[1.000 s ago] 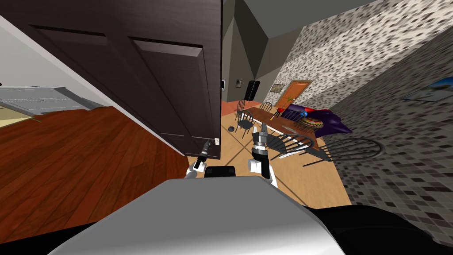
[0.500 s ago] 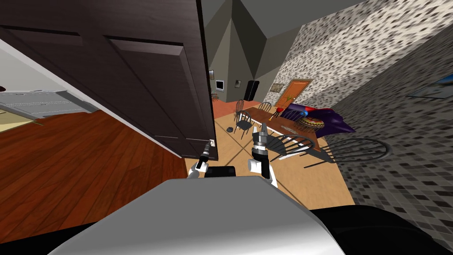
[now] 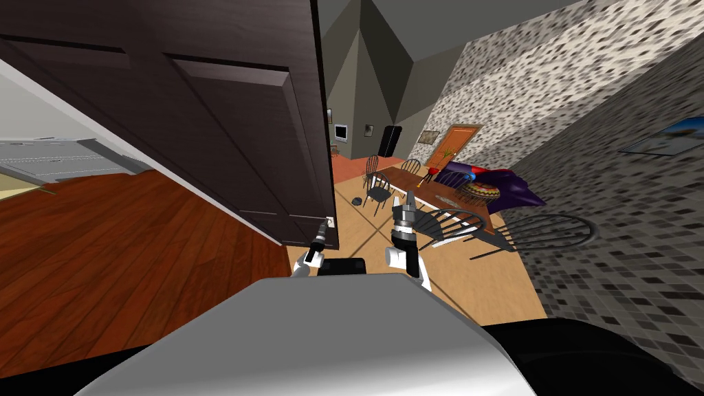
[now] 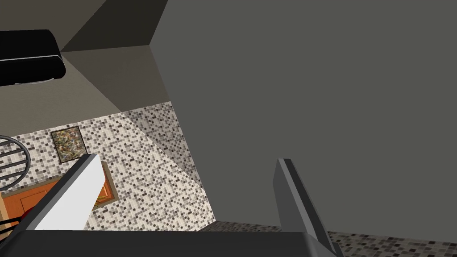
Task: Push the door open
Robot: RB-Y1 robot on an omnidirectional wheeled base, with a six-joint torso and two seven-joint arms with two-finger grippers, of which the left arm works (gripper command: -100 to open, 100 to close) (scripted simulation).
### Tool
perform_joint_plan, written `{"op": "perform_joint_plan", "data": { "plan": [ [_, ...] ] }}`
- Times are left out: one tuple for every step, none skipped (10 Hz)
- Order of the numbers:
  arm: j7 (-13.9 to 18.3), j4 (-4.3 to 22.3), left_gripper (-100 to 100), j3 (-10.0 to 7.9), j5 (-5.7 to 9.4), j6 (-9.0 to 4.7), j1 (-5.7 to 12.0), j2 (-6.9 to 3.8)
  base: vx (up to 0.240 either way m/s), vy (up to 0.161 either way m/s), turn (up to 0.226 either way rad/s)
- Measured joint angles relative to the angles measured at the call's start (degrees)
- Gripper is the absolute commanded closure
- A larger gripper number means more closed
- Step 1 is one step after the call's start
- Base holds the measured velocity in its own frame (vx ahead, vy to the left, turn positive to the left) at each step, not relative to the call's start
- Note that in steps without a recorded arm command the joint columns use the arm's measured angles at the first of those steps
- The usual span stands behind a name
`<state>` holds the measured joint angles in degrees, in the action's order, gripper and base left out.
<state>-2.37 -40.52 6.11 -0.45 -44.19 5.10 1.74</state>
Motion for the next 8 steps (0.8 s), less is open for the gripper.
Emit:
{"op": "perform_joint_plan", "data": {
  "plan": [
    [0.0,2.3,100,-0.63,0.41,-1.20,0.98,-0.84,0.125,-0.104,0.045],
    [-0.1,2.2,100,-0.89,0.58,-1.28,0.63,-1.25,0.057,-0.036,0.015],
    [-0.2,0.5,100,-0.91,0.56,-0.48,-0.07,-1.44,0.123,-0.085,0.063],
    [-0.4,-0.6,100,-1.36,0.81,0.29,-0.49,-1.98,0.152,-0.122,0.063],
    [-0.4,-1.2,-100,-1.89,1.14,0.77,-0.51,-2.65,-0.043,0.018,0.207],
    [-0.5,-1.3,-100,-1.35,1.40,0.73,-0.62,-3.47,-0.127,0.082,0.062],
    [-0.6,-1.9,-100,-0.88,1.47,0.79,-1.14,-3.91,-0.150,0.096,0.069],
    [-0.7,-2.3,-100,-0.33,1.63,0.86,-1.45,-3.94,-0.198,0.110,0.132]
  ]
}}
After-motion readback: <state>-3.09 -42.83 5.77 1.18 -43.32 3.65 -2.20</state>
